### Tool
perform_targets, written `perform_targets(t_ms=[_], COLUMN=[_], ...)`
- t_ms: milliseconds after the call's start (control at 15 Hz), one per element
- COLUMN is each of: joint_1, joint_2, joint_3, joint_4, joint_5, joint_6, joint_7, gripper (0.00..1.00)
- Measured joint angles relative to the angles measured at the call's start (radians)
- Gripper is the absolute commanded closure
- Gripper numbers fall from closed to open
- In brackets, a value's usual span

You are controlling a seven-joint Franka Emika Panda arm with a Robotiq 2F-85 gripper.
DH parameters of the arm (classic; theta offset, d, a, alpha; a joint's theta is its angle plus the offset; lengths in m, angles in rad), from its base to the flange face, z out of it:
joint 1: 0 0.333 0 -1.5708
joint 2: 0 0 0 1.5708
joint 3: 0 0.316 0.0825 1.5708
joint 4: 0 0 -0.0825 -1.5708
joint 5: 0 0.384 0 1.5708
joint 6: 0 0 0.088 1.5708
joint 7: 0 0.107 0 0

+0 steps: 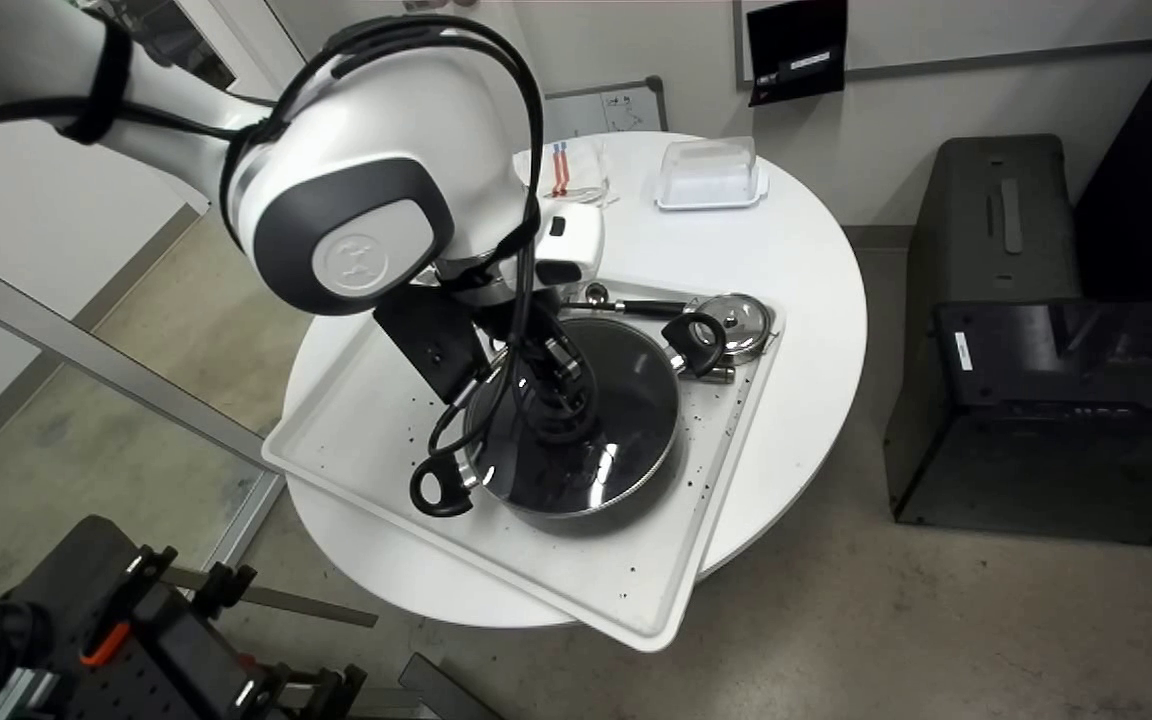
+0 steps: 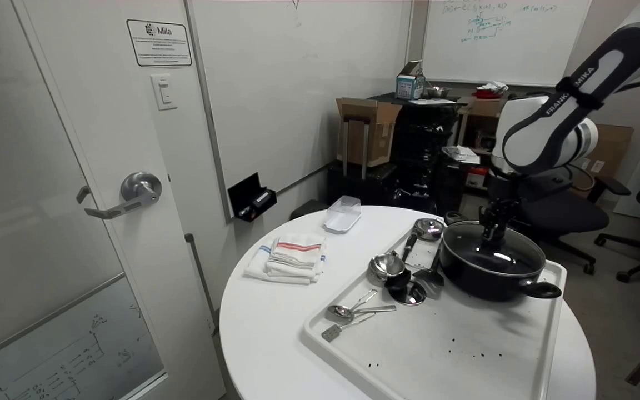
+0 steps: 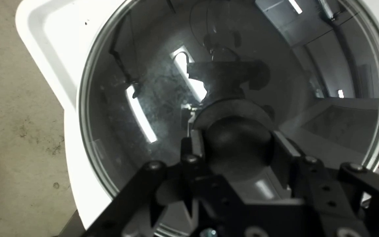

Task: Remove the lid from the black pot

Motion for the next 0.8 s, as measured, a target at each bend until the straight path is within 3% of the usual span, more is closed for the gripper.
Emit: perform_targets(t_ms=[333,800], joint_1=[-0.002,0.003], joint_2=[-0.027,-0.166], joint_3=[0.002,0.025], joint_4=[-0.016,-0.109], joint_5=[0.000,-0.011], joint_6=[-0.001,-0.006], joint_7=[-0.002,-0.019], gripper=[0.75,0.75])
